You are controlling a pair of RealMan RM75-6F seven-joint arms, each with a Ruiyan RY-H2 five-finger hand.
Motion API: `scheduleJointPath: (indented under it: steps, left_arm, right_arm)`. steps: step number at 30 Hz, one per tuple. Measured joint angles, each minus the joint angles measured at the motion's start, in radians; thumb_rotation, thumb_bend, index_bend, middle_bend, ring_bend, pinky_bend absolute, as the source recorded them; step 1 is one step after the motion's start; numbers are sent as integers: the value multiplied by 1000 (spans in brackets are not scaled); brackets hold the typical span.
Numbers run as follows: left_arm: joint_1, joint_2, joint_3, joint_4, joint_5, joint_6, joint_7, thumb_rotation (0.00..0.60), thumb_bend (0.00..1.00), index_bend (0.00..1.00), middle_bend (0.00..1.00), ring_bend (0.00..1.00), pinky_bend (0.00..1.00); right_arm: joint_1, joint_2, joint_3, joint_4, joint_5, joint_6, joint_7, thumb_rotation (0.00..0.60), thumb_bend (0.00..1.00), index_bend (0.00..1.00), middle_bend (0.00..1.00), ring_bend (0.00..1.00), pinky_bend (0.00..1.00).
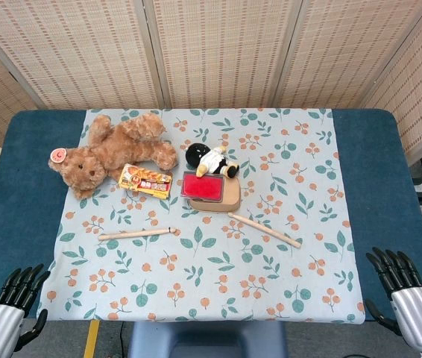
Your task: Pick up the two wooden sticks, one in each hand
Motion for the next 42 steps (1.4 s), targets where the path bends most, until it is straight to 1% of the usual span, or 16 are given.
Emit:
scheduleJointPath:
  steps: [3,6,9,11,13,14,16,18,21,25,28,32,37,42]
  left_arm:
    - [0,-6,-2,5,-1,-3,17,600,489,0,0,0,1]
    - [-3,-31,-9,18,10,0,44,600,495,9,16,0,0]
    - [-14,-72,-15,40,31,0,41,600,496,54,91,0,0]
    - [-25,-109,-29,61,37,-6,55,600,495,105,179,12,0]
    - [-38,-141,-47,78,37,-18,92,600,494,128,234,22,0]
    - [-44,-153,-57,84,34,-28,115,600,494,131,245,23,0]
    - [-70,-183,-85,92,15,-73,183,600,494,133,242,25,0]
    - [-90,-199,-102,91,-3,-114,217,600,494,137,240,26,0]
    - [-141,-236,-134,88,-41,-209,257,600,494,140,233,27,0]
    - [-223,-306,-185,89,-100,-315,321,600,485,135,224,31,0]
    - [-255,-330,-210,89,-149,-367,364,600,480,123,201,30,0]
    - [-292,-352,-235,94,-213,-426,388,600,475,124,192,29,0]
    - [-337,-396,-259,125,-283,-486,425,600,443,153,192,30,0]
    - [-370,-436,-287,155,-352,-518,484,600,431,185,198,31,0]
  right_arm:
    - [0,-1,1,2,3,-3,-7,600,236,0,22,0,0]
    - [2,-8,4,5,3,-4,-8,600,236,0,22,0,0]
    - [5,-23,10,10,5,-6,-18,600,236,0,21,0,0]
    - [9,-37,15,14,4,-10,-31,600,236,0,22,0,0]
    - [11,-52,22,18,7,-11,-45,600,236,0,23,0,0]
    - [13,-64,27,19,11,-13,-54,600,236,0,23,0,0]
    - [18,-78,34,21,15,-20,-70,600,236,0,23,0,0]
    - [28,-87,43,21,18,-32,-93,600,236,0,23,0,0]
    - [49,-100,59,15,24,-61,-133,600,236,0,23,0,0]
    - [72,-116,70,-3,45,-113,-182,600,236,0,23,0,0]
    - [87,-125,71,-12,57,-147,-222,600,236,0,23,0,0]
    - [107,-148,74,-12,64,-175,-262,600,236,0,23,0,0]
    - [122,-164,74,-6,72,-199,-277,600,236,0,23,0,0]
    - [141,-173,77,0,90,-232,-299,600,236,0,23,0,0]
